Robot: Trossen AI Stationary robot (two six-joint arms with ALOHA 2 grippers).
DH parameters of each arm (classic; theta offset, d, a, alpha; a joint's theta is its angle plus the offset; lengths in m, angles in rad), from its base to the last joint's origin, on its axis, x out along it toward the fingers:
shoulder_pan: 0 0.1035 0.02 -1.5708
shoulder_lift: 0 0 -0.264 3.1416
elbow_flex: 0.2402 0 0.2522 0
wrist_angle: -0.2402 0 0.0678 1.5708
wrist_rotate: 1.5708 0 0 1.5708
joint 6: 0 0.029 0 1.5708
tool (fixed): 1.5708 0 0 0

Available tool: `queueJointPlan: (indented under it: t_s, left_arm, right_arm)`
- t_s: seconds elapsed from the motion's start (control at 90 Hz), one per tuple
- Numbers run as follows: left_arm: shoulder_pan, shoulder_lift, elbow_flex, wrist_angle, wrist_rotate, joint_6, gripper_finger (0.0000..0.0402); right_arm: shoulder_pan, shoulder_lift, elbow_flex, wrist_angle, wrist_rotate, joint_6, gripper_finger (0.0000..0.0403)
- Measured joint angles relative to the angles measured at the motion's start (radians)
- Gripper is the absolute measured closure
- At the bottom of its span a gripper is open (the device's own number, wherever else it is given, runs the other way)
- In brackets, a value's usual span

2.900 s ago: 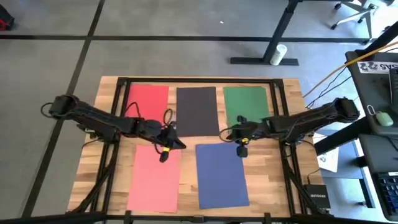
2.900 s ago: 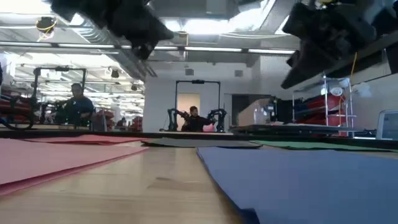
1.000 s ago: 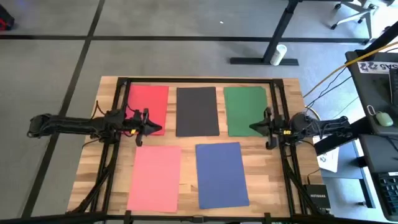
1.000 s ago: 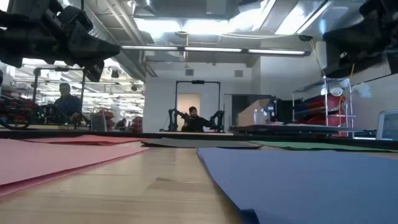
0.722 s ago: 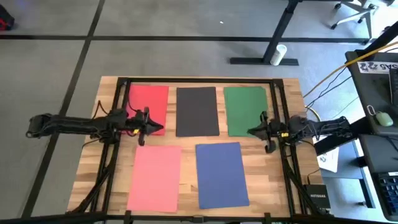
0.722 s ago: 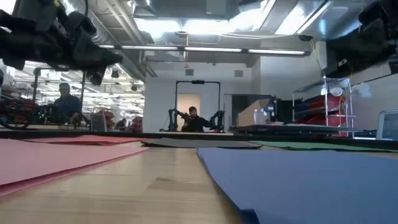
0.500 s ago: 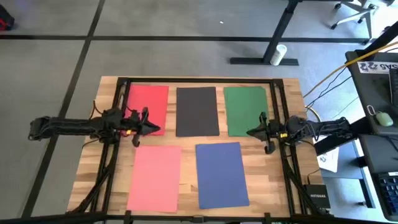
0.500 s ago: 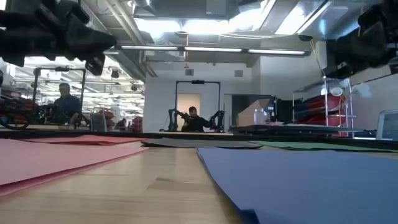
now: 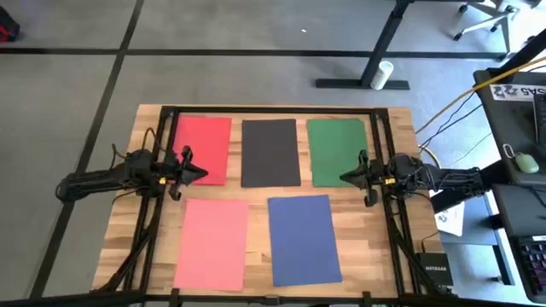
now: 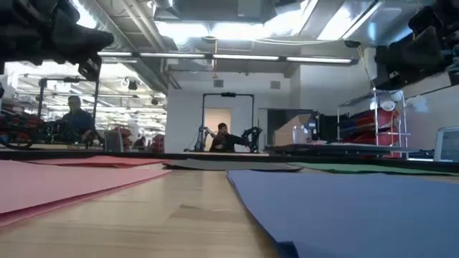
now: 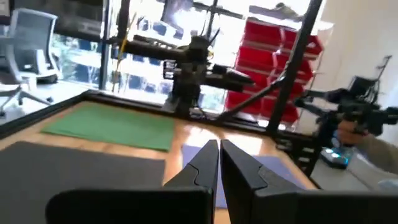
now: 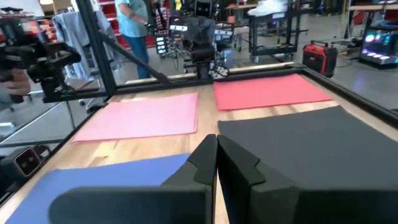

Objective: Organize paper
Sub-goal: Return to Home Position

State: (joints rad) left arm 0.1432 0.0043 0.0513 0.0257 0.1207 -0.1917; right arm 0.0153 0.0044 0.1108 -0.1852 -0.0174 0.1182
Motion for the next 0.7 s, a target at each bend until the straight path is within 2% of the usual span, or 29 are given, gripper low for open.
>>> queueJointPlan:
  t_s: [0.122, 0.233, 0.411, 0.7]
  left_arm:
    - [0.001, -0.001, -0.041, 0.043, -0.098, 0.006, 0.0402]
    - [0.000, -0.001, -0.042, 0.009, -0.168, 0.011, 0.0402]
    - [0.001, 0.000, -0.042, -0.004, -0.200, 0.016, 0.0402]
    - [0.001, 0.001, -0.042, -0.003, -0.209, 0.028, 0.0402]
  right_arm:
    - [-0.028, 0.000, -0.001, -0.004, 0.009, -0.012, 0.0403]
    - [-0.050, 0.000, -0.002, -0.014, 0.029, -0.018, 0.0403]
    - [-0.064, 0.007, -0.024, -0.049, 0.105, 0.009, 0.0403]
    - [-0.062, 0.024, -0.024, -0.046, 0.148, 0.009, 0.0402]
